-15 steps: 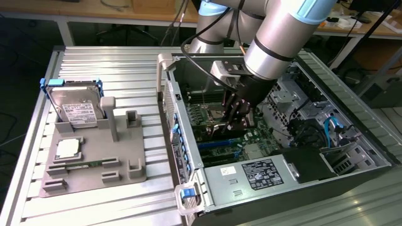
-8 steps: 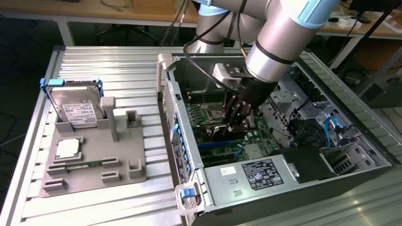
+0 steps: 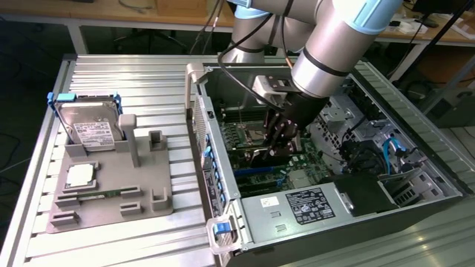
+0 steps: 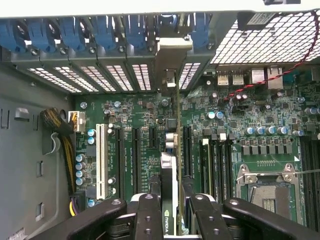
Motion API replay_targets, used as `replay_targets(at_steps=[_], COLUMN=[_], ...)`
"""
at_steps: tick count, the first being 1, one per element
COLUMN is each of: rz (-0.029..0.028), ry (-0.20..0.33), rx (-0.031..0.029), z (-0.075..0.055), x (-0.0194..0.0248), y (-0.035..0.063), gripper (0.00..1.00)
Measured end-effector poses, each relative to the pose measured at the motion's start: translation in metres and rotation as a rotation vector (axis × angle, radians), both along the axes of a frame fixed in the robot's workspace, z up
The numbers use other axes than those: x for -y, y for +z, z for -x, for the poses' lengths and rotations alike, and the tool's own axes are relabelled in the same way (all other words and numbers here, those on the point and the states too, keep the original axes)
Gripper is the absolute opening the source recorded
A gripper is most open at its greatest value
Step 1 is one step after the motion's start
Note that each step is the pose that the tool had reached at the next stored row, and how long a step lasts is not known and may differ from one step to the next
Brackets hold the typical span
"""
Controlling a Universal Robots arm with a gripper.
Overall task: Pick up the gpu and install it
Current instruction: 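Insert the gpu into the slot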
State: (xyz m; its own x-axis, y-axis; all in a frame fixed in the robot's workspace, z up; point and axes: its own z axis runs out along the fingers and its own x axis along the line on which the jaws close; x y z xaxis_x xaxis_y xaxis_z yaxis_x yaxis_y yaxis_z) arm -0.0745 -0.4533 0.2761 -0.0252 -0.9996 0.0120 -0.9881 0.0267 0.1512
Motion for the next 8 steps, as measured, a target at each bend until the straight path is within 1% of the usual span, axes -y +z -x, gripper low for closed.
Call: replay_targets(at_steps=[4,5,7,8], rz=[0.0,-0.0001,0.0001,0.0001], ry=[0.0,0.0,0.001,0.002], rx=[0.0,0.0007,0.0049,0.0054], z=[-0.0022,-0.0024,-0.003,-0.0033], x=[0.0,0.0,0.0,0.0], y=[-0.0001,-0.0002,-0.0005,-0.0006], gripper=[0.27,0.27,0.27,0.27])
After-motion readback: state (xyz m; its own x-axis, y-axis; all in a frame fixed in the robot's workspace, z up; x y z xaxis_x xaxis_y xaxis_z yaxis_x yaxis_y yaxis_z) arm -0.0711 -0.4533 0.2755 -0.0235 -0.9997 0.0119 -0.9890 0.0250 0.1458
